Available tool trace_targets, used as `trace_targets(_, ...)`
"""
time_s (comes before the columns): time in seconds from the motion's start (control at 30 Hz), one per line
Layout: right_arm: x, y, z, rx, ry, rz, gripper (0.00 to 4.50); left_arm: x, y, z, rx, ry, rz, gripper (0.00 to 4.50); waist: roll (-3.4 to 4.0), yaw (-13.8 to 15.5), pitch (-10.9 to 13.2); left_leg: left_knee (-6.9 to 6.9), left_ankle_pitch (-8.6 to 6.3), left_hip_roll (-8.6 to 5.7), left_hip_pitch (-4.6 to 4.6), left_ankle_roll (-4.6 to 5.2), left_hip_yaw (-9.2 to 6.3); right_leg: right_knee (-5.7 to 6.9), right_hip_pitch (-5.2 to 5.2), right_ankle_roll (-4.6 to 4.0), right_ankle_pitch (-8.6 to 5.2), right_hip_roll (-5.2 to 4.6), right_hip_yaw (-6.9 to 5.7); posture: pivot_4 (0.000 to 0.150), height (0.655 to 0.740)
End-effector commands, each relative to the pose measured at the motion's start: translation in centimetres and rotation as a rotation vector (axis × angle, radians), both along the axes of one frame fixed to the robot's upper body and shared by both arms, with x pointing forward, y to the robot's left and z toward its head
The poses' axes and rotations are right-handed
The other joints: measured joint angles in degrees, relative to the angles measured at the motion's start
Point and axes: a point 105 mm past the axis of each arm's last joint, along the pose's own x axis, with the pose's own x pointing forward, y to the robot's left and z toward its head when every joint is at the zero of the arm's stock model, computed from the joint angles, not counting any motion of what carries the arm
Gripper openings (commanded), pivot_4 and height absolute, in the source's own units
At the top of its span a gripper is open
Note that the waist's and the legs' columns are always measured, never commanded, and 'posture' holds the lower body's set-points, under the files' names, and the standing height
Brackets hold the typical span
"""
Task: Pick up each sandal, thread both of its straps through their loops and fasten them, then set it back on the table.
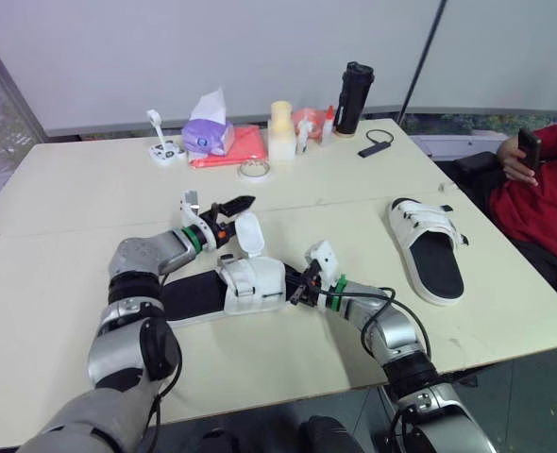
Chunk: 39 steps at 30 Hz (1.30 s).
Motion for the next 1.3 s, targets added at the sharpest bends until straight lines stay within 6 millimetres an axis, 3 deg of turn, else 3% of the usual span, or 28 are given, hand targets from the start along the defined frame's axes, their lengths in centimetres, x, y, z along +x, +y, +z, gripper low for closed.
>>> trace_targets(0.03, -1.4, -0.3, -4.9, -0.109, 0.158, -0.008, 0.00, 1.5, 0.3, 1.0, -0.026, -0.033, 0.080, 4.46, 0.00, 0.02, 0.00, 0.00, 0.00, 0.00, 0.00, 0.00, 0.00, -0.01, 0.00, 0.00, 0.00, 0.01, -0.01, 0.150, 0.7400)
trace_targets(0.2, -1.7, -0.5, -5.2, -0.118, 0.155, -0.018, 0.00, 2.0, -0.3, 1.5, -0.059, -0.046, 0.078, 4.46, 0.00, 0.02, 0.00, -0.01, 0.00, -0.01, -0.02, 0.00, 0.00, -0.01, 0.00, 0.01, 0.00, 0.01, -0.01, 0.150, 0.7400)
trace_targets(0.27, -1.9, -0.6, -5.3, -0.115, 0.157, -0.021, 0.00, 2.2, -0.2, 1.5, -0.048, -0.047, 0.090, 3.94, -0.01, 0.05, 0.00, -0.01, 0.00, -0.01, -0.04, 0.00, -0.01, -0.01, -0.01, 0.01, 0.00, 0.02, -0.02, 0.150, 0.7400)
trace_targets(0.33, -1.9, -0.5, -5.3, -0.116, 0.157, -0.020, 0.00, 2.1, -0.4, 1.4, -0.031, -0.053, 0.082, 3.15, 0.00, 0.07, 0.00, -0.01, 0.00, -0.01, -0.04, 0.00, 0.00, -0.03, -0.01, 0.01, 0.00, 0.01, -0.02, 0.150, 0.7400)
trace_targets(0.53, -1.9, -0.4, -5.3, -0.116, 0.154, -0.017, 0.00, 2.2, -0.6, 2.0, -0.014, -0.079, 0.064, 0.05, -0.01, 0.09, 0.00, -0.02, 0.00, -0.01, -0.06, 0.00, -0.01, -0.03, -0.01, 0.02, -0.01, 0.01, -0.03, 0.150, 0.7400)
trace_targets(0.73, -1.8, -0.3, -5.3, -0.117, 0.152, -0.013, 0.00, 2.0, -0.8, 2.8, 0.050, -0.144, 0.020, 0.05, 0.00, 0.02, 0.00, -0.05, 0.00, -0.01, -0.05, 0.00, -0.02, -0.03, -0.02, 0.02, -0.01, 0.02, -0.04, 0.150, 0.7400)
trace_targets(0.8, -1.8, -0.4, -5.3, -0.120, 0.152, -0.013, 0.00, 1.7, -1.3, 5.9, 0.271, -0.439, -0.048, 0.05, -0.04, 0.04, 0.02, -0.04, 0.00, -0.01, -0.06, 0.00, -0.01, -0.03, -0.02, 0.02, -0.01, 0.02, -0.04, 0.150, 0.7400)
trace_targets(0.87, -1.9, -0.6, -5.3, -0.122, 0.154, -0.018, 0.00, -0.2, -3.4, 9.8, 0.491, -0.829, -0.137, 0.05, -0.01, 0.03, 0.03, -0.04, 0.02, 0.00, -0.10, -0.03, -0.02, -0.03, -0.06, 0.01, 0.00, 0.03, -0.04, 0.150, 0.7400)
trace_targets(0.9, -1.9, -0.7, -5.4, -0.124, 0.156, -0.018, 0.00, -1.6, -4.3, 9.9, 0.658, -0.994, -0.196, 0.05, -0.01, 0.02, 0.03, -0.07, 0.04, 0.00, -0.10, -0.06, 0.02, -0.02, -0.07, 0.00, 0.00, 0.02, -0.01, 0.150, 0.7400)
trace_targets(0.97, -2.0, -0.8, -5.3, -0.124, 0.154, -0.017, 0.00, -4.3, -5.3, 6.8, 1.064, -1.303, -0.364, 0.05, 0.10, 0.05, -0.02, -0.15, 0.09, 0.02, -0.07, -0.17, 0.03, -0.03, -0.08, -0.01, 0.00, 0.01, 0.03, 0.150, 0.7400)
trace_targets(1.0, -2.0, -0.9, -5.2, -0.122, 0.152, -0.016, 0.00, -5.2, -5.3, 5.6, 1.171, -1.400, -0.418, 0.05, 0.33, 0.02, -0.17, -0.23, 0.10, 0.02, 0.01, -0.20, 0.11, -0.05, -0.08, -0.02, 0.01, 0.01, 0.14, 0.150, 0.7400)
trace_targets(1.1, -1.9, -1.0, -5.1, -0.123, 0.149, -0.016, 0.00, -5.9, -4.5, 4.9, 1.293, -1.553, -0.405, 0.05, 0.57, 0.63, -0.37, -0.43, 0.12, -0.02, 0.16, -0.24, 0.20, -0.11, -0.05, -0.03, 0.00, -0.03, 0.28, 0.150, 0.7400)
trace_targets(1.17, -1.6, -1.2, -5.2, -0.130, 0.149, -0.018, 0.00, -6.5, -3.3, 5.1, 1.459, -1.810, -0.341, 0.05, 0.55, 0.77, -0.36, -0.27, 0.12, 0.00, 0.03, -0.21, 0.14, -0.10, -0.08, -0.03, 0.00, 0.03, 0.27, 0.150, 0.7400)
trace_targets(1.3, -1.3, -1.2, -5.1, -0.133, 0.146, -0.017, 0.00, -7.7, -1.8, 4.2, 1.596, -2.152, -0.322, 0.05, 0.50, 0.97, -0.40, -0.11, 0.08, 0.01, -0.05, -0.12, 0.16, -0.13, -0.10, -0.03, 0.00, 0.03, 0.29, 0.150, 0.7400)
